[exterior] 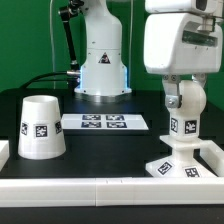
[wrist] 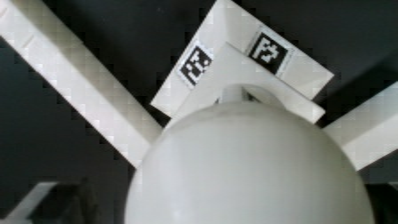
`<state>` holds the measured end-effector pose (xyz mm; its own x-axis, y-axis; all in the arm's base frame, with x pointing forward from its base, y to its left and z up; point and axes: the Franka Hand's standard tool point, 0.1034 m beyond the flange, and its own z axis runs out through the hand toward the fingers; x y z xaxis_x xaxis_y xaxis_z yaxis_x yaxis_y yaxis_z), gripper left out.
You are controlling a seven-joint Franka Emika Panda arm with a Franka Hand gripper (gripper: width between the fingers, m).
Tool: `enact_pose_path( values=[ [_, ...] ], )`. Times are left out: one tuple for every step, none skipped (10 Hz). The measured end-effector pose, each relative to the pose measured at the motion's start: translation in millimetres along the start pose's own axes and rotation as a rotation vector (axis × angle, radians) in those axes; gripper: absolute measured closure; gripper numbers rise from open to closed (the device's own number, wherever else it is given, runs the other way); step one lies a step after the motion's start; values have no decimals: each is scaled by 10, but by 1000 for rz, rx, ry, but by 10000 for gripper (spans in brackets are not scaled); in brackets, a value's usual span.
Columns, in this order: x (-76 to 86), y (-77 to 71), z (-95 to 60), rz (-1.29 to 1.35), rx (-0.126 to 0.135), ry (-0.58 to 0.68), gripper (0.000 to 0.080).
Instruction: Assemble lamp
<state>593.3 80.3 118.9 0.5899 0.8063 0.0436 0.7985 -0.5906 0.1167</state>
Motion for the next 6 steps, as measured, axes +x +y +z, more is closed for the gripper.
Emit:
enact_pose_path(
  values=[
    [0,2,-1,-109,-5,-7,101],
    [-5,0,2,-159,-8,-10,101],
    [-16,-1,9,-208,-8,-13,101],
    [-31,13,16,-308,-14,-22,101],
    [-43,19,25,-309,-13,-24,101],
    [-51,25,27,-302,-13,-24,101]
  ],
)
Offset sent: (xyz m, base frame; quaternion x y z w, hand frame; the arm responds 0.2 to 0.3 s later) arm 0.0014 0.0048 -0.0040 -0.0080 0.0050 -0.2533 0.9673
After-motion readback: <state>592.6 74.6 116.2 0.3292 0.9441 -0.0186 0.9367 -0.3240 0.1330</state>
